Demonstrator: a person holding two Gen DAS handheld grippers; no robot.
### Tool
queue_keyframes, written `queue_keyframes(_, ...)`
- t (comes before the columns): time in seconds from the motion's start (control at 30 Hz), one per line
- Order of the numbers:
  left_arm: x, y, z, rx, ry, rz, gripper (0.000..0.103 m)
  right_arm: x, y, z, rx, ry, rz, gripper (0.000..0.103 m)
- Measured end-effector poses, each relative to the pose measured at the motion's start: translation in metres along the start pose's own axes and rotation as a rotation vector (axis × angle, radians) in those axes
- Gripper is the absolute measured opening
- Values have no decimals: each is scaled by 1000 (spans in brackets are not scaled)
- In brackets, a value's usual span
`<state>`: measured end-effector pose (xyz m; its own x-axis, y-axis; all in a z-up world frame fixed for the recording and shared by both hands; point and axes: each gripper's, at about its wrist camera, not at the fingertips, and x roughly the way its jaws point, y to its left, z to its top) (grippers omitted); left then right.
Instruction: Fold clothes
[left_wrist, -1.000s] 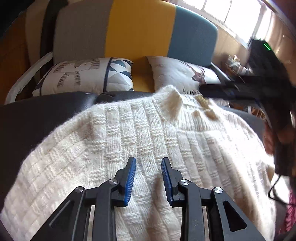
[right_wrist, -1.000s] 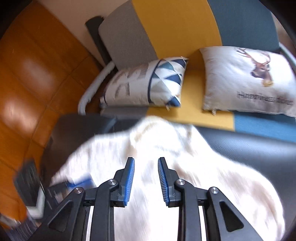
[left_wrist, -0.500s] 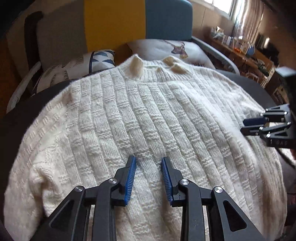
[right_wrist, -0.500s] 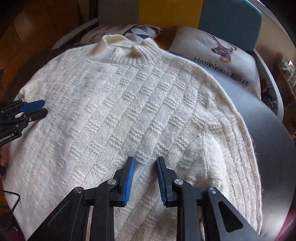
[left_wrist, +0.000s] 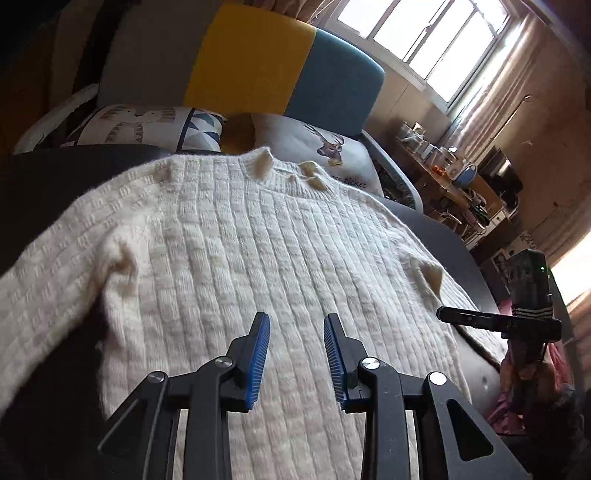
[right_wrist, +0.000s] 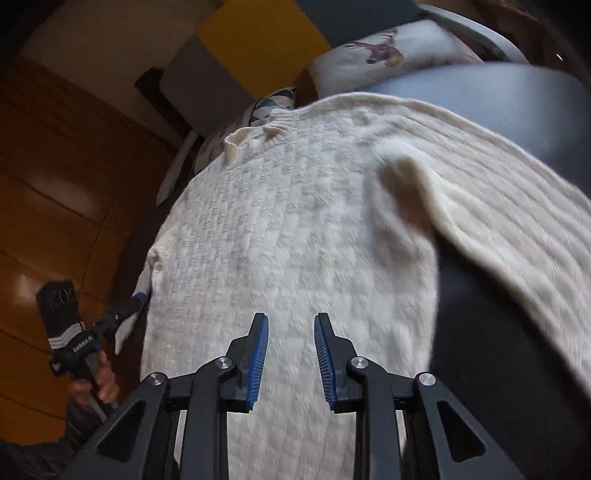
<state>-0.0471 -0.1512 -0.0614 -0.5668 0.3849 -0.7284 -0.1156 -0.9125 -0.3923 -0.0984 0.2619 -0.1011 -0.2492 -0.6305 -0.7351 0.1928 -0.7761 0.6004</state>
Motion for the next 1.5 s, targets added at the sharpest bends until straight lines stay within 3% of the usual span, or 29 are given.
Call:
queue_keyframes(0.13, -15, -6, -41, 12, 13, 44, 31, -19, -22, -45, 67, 5, -58, 26)
queue_keyframes(0.23, -30, 10, -58, -59, -21, 119, 31, -21, -9, -68, 0, -24, -101, 29)
queue_keyframes(0.4, -51, 44, -83, -184, -55, 253, 31, -1, 28, -84, -172, -7, -77, 29)
queue_keyframes(0.6, -62, 68, -116, -237, 2, 232, 31, 13, 28, -89, -162, 17, -75, 29)
queue_keyframes(0.7, -62, 67, -123, -249, 21, 196, 40, 19, 27, -91, -154, 27, -72, 29)
queue_keyframes(0.8, -58, 64, -125, -253, 31, 184, 41, 19, 27, -93, -158, 19, -79, 29)
queue_keyframes(0.83, -57, 64, -126, -255, 36, 182, 39, 20, 29, -93, -172, 18, -88, 29)
queue_keyframes(0.9, -59, 62, -126, -245, 27, 164, 11, 17, 31, -95, -198, 22, -110, 29)
queue_keyframes(0.93, -63, 62, -124, -250, 18, 150, 9, 17, 33, -95, -212, 27, -123, 29)
queue_keyframes(1.1, -101, 53, -106, -268, -91, 125, 8, 22, 39, -94, -265, 54, -191, 25)
queue_keyframes(1.17, -101, 55, -106, -255, -77, 199, 8, 22, 36, -92, -261, 57, -199, 22)
queue_keyframes(1.3, -68, 74, -124, -274, 45, 307, 7, 20, 30, -88, -232, 64, -188, 19)
queue_keyframes(1.43, -66, 64, -123, -264, 34, 286, 7, 19, 27, -86, -227, 67, -188, 19)
queue_keyframes(1.5, -74, 65, -122, -291, 12, 239, 8, 19, 27, -85, -220, 64, -181, 19)
